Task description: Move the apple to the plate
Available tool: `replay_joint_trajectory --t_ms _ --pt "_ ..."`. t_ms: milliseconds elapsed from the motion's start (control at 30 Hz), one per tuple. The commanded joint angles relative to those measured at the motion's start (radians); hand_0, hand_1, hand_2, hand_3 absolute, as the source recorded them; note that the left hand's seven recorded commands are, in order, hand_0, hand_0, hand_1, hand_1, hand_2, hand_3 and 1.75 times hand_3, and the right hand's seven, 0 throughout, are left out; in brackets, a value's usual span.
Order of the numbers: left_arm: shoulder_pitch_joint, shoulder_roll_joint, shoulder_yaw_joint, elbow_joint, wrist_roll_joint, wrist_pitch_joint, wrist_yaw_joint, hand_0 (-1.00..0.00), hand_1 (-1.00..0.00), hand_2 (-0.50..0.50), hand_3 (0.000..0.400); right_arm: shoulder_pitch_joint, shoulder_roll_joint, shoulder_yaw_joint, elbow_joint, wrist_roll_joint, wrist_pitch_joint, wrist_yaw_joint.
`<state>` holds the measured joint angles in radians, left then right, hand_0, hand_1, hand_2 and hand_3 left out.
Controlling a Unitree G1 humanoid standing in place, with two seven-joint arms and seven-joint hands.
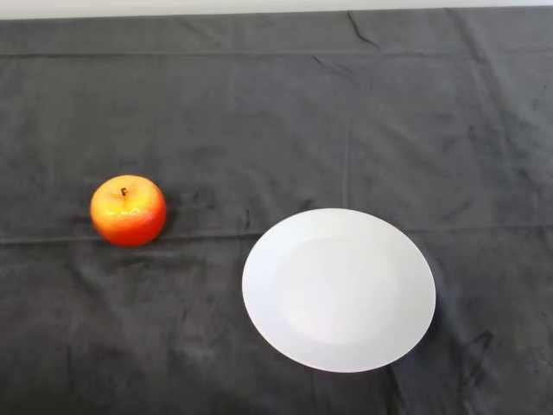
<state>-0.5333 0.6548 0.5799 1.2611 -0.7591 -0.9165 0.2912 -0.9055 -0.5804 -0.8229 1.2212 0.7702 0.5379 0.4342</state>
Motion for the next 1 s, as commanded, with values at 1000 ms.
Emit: replay_joint_trajectory --t_ms 1000 --pt "-0.113 -0.071 -0.028 -0.043 0.186 -0.076 -0.052 0.00 0.00 0.00 0.000 0.030 -0.023 -0.0070 0.019 0.0069 -0.007 0.0049"
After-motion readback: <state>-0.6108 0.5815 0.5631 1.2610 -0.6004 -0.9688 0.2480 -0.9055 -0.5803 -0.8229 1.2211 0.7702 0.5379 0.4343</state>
